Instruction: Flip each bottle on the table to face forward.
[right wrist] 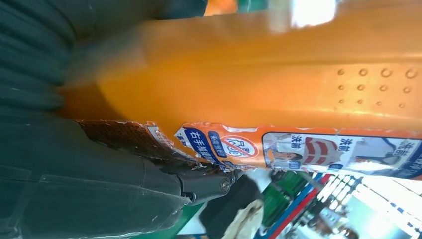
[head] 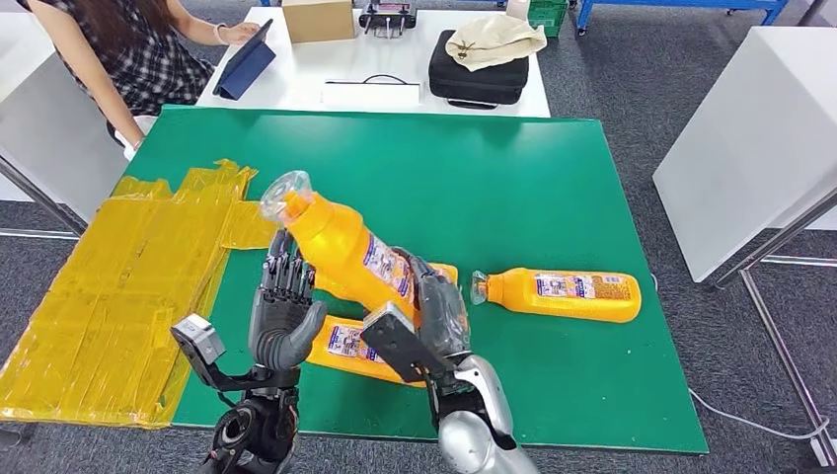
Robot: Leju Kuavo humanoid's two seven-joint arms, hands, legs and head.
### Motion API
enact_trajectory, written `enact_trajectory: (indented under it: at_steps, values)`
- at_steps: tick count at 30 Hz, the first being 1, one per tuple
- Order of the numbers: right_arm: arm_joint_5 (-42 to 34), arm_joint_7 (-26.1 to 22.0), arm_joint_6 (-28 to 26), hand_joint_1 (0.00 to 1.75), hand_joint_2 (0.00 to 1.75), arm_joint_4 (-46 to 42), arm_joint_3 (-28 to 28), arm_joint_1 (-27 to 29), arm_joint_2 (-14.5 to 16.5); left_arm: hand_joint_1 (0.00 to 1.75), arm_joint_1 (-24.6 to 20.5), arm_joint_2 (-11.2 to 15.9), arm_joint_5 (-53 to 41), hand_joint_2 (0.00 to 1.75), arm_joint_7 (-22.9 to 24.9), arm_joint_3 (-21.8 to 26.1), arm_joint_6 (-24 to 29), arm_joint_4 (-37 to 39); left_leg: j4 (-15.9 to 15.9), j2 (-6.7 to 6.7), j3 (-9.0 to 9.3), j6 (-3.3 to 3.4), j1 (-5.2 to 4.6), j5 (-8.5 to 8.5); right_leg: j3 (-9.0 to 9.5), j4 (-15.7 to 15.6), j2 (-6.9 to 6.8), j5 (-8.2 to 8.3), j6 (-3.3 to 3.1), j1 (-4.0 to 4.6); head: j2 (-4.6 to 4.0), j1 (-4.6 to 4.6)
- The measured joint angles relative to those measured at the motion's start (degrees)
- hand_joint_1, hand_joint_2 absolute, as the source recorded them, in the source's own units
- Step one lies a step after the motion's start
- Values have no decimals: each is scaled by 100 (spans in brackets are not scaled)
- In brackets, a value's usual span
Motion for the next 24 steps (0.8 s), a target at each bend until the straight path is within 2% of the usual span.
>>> enact_trajectory:
  at_steps: [5, 15, 20, 24]
  values:
    - [172, 125, 8, 175, 175, -180, 354, 136, -74, 0, 90, 4, -18, 175, 92, 96, -70, -138, 0, 0, -2, 0, 0, -1, -1, 0, 0, -1, 0, 0, 0, -1]
    - [184, 171, 6, 175, 175, -191, 470, 141, -108, 0, 107, -2, -38, 175, 116, 108, -99, -164, 0, 0, -2, -1, 0, -2, -1, -1, 0, -1, 0, -1, 0, 0]
    - [100, 266, -125, 175, 175, 288, 659, -62, -104, 0, 110, -99, 26, 175, 203, -132, -762, -165, 0, 0, -1, -1, -1, 0, -1, -1, 0, 0, 0, -1, 0, -1]
    - [85, 104, -199, 175, 175, 781, 647, -194, -47, 0, 124, -128, 80, 175, 311, -282, -863, -197, 0, 1, -1, -1, 0, 0, -2, -1, 0, 0, 0, 0, 0, 0]
